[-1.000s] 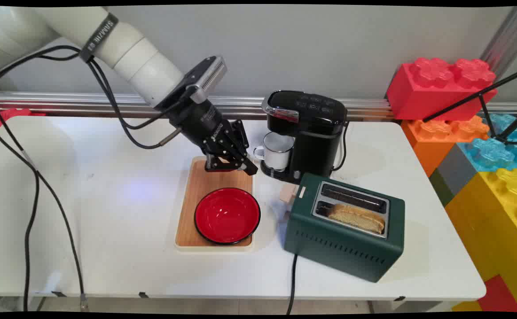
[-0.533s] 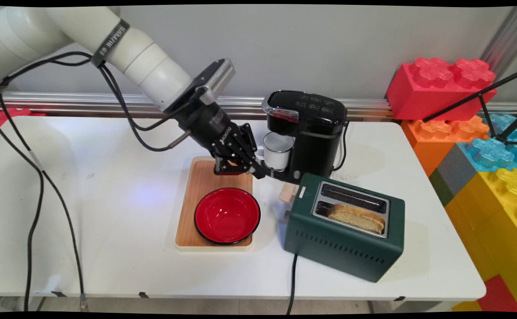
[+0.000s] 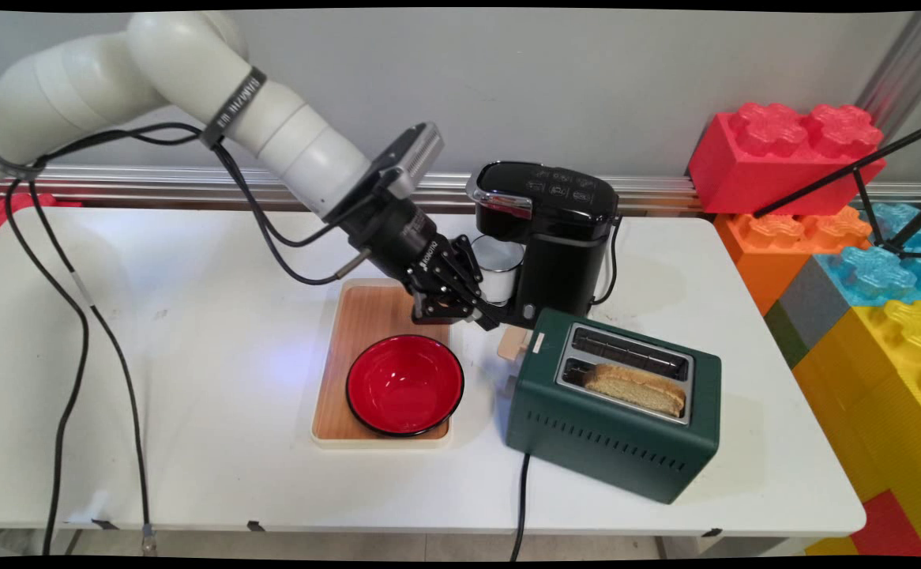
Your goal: Press the toaster switch
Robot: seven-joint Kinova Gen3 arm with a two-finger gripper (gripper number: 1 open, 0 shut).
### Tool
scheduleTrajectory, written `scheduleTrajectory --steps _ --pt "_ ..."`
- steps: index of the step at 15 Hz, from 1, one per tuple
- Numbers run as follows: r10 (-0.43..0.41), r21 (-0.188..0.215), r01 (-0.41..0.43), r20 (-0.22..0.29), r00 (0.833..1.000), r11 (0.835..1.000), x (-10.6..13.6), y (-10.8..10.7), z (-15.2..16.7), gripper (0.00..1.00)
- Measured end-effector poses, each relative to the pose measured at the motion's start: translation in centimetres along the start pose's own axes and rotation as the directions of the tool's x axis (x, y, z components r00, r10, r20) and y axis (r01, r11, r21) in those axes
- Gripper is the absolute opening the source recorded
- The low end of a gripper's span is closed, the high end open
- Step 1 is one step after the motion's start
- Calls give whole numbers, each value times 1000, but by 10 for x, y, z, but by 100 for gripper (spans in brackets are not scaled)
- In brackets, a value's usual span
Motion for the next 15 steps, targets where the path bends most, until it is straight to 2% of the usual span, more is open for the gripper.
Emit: scheduleTrajectory --steps 15 --pt "-66 -30 66 -19 998 997 -20 -18 43 0"
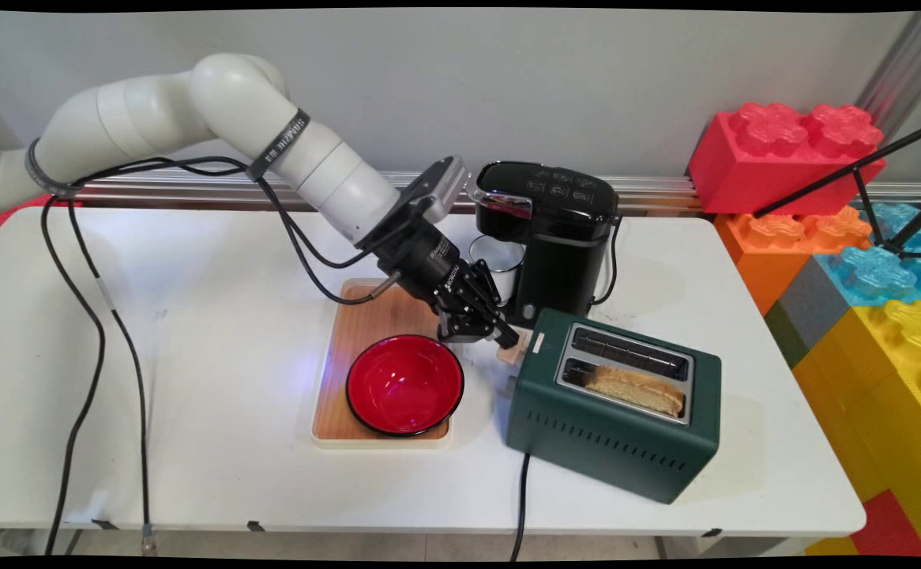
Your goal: Press the toaster switch
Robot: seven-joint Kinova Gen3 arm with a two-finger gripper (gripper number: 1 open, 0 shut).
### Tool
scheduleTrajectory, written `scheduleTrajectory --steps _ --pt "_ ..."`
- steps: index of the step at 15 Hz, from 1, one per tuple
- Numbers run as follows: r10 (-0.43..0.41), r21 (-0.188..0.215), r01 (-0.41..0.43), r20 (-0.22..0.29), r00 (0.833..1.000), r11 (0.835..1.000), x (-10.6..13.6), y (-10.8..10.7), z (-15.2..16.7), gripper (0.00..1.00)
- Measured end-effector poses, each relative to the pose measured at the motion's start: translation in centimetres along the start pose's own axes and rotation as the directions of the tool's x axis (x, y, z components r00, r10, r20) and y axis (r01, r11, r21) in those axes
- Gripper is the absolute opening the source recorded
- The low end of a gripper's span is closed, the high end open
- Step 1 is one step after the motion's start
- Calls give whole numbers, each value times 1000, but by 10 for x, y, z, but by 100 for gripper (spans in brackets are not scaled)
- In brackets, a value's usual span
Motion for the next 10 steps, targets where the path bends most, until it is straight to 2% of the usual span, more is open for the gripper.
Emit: scheduleTrajectory --steps 10 --pt "-11 -18 11 -5 1000 1000 -5 -3 15 0"
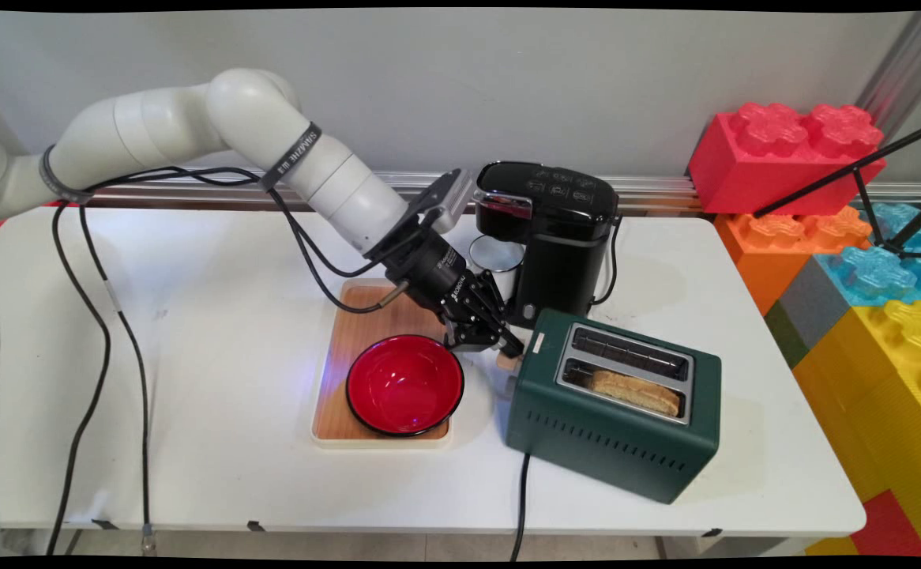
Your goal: Press the toaster switch
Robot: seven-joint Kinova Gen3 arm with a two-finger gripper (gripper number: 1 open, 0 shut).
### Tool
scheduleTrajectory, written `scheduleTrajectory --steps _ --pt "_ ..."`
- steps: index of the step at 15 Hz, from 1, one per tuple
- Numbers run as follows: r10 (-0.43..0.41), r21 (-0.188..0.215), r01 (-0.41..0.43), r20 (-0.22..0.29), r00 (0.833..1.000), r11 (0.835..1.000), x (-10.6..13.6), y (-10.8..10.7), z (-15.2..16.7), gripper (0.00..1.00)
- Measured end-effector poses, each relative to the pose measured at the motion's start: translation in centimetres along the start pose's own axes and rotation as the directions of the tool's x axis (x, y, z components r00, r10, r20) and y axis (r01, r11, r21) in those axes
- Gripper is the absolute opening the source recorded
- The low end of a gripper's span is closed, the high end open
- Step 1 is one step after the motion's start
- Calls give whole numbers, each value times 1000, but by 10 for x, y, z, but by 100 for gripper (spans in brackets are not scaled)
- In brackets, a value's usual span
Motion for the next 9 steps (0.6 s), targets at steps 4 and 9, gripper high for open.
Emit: scheduleTrajectory --steps 4,9 --pt "3 -3 -3 4 1000 1000 -3 0 5 0" --pt "4 -4 -4 10 1000 1000 -7 -1 10 0"
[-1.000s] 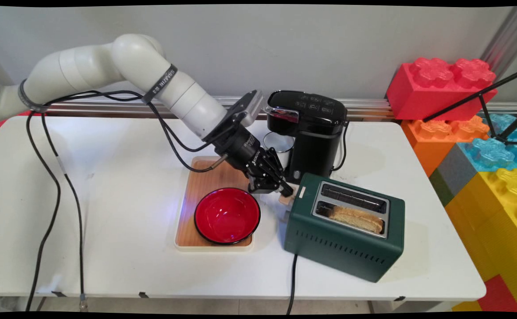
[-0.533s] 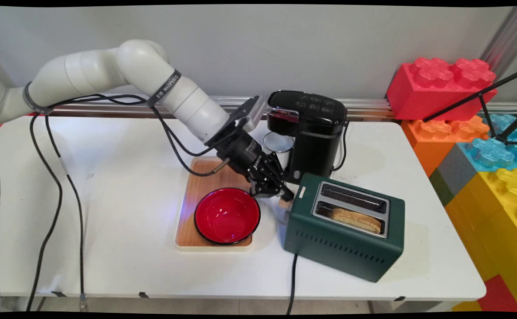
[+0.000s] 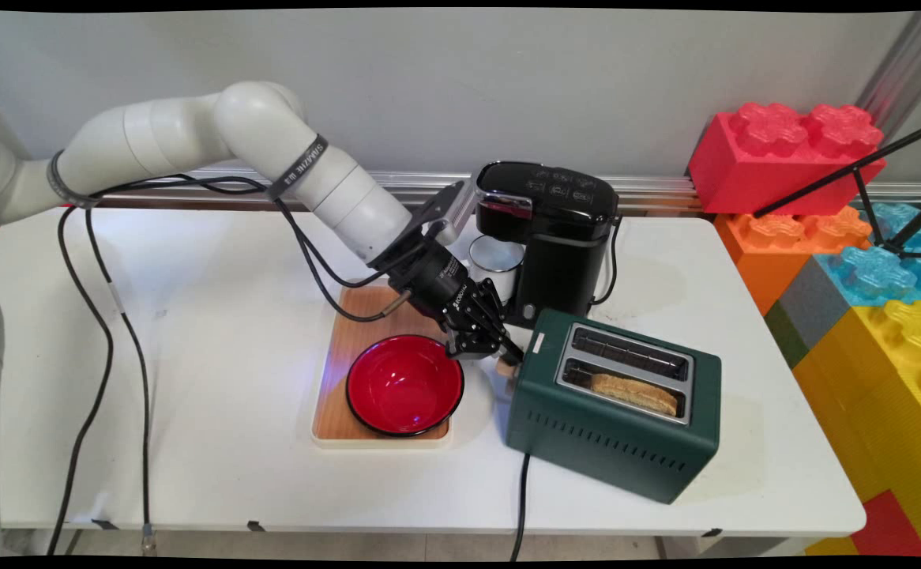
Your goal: Press the toaster switch
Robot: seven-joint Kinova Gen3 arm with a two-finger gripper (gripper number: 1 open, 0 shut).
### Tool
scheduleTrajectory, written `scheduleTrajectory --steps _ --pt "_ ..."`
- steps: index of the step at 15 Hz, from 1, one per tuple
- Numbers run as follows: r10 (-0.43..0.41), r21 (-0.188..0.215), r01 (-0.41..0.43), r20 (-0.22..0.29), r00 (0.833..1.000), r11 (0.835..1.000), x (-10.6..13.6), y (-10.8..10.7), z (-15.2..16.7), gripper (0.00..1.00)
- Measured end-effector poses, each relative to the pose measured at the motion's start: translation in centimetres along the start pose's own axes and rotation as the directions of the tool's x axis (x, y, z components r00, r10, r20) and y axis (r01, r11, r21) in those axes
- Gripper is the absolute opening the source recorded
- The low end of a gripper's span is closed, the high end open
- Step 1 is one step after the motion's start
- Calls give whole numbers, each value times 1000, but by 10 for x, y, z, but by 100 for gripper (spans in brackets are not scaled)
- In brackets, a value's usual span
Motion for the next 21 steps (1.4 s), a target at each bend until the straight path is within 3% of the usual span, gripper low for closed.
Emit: scheduleTrajectory --steps 21 --pt "-2 -1 2 6 1000 1000 -8 2 11 0"
